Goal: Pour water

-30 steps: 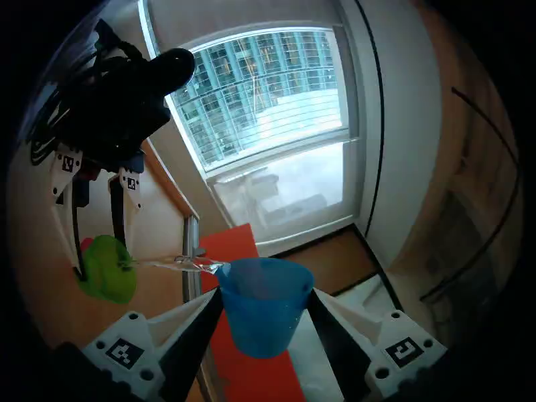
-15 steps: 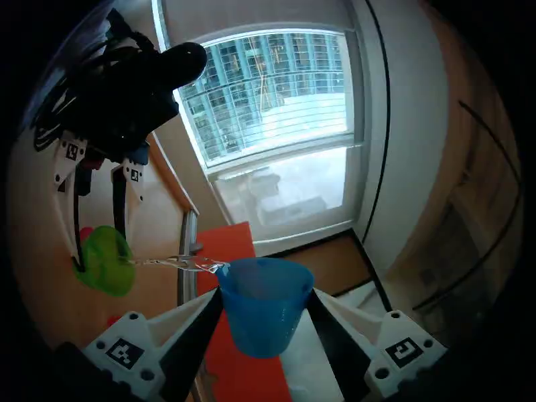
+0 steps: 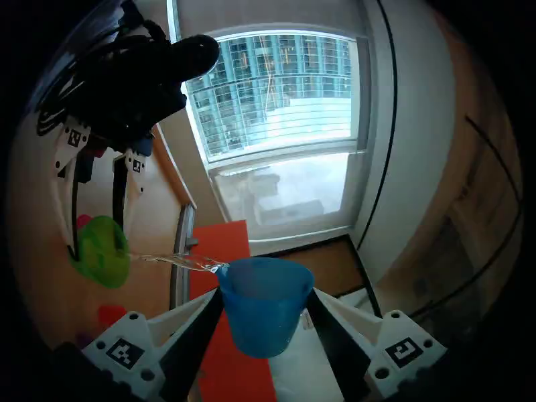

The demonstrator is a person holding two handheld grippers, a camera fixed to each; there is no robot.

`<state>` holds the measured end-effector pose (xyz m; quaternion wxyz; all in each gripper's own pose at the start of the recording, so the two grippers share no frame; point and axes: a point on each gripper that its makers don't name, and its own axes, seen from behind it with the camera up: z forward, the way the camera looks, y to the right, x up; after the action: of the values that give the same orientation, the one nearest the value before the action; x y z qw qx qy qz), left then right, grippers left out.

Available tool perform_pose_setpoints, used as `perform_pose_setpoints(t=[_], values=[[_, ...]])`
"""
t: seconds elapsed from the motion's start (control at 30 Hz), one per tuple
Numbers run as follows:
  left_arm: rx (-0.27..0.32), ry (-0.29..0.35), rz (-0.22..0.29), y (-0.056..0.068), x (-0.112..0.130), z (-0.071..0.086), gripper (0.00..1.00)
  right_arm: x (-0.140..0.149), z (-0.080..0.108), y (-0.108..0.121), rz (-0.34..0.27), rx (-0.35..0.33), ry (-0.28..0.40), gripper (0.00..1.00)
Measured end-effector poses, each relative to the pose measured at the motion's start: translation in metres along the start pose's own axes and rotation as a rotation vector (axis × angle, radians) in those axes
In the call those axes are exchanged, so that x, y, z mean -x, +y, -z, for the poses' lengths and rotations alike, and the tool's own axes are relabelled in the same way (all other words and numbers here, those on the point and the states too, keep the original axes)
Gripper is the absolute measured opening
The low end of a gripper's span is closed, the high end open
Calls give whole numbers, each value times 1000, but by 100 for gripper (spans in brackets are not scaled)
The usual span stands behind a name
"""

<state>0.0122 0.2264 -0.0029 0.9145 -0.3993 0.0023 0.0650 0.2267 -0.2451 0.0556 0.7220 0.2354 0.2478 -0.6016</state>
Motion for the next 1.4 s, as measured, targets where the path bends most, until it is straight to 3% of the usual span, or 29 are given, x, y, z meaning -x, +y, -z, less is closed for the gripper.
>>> perform_pose_setpoints(t=[1.4], values=[[2, 6, -10, 2, -6, 0, 86, -11, 3, 16, 204, 12, -6, 89]])
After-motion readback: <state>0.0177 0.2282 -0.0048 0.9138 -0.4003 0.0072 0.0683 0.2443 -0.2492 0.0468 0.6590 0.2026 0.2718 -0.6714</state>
